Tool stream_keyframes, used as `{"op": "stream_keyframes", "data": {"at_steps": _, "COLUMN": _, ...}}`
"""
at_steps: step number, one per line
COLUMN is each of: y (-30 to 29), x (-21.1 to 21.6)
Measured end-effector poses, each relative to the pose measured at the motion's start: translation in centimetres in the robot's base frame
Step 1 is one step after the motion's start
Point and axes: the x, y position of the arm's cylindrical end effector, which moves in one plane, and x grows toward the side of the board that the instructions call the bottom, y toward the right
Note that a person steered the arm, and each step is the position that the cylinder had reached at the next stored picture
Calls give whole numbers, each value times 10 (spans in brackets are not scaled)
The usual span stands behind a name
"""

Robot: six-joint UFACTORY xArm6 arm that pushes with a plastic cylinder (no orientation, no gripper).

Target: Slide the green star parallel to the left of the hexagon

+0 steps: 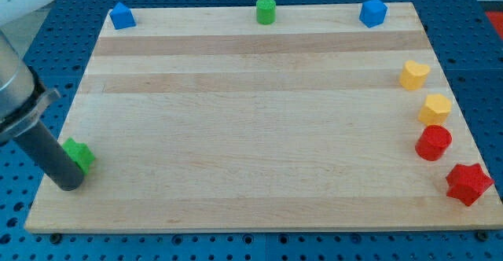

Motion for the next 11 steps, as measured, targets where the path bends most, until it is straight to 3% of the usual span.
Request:
{"op": "stream_keyframes", "data": {"at_steps": 1, "y": -32, "x": 11}}
{"op": "stream_keyframes", "data": {"at_steps": 4, "y": -14, "x": -19}}
{"op": "stream_keyframes", "data": {"at_steps": 5, "y": -35, "x": -26}}
{"op": "stream_keyframes", "data": {"at_steps": 8, "y": 65, "x": -54}}
{"op": "stream_keyframes", "data": {"at_steps": 10, "y": 6, "x": -43}}
{"op": "stream_keyframes", "data": {"at_steps": 11, "y": 0, "x": -77}}
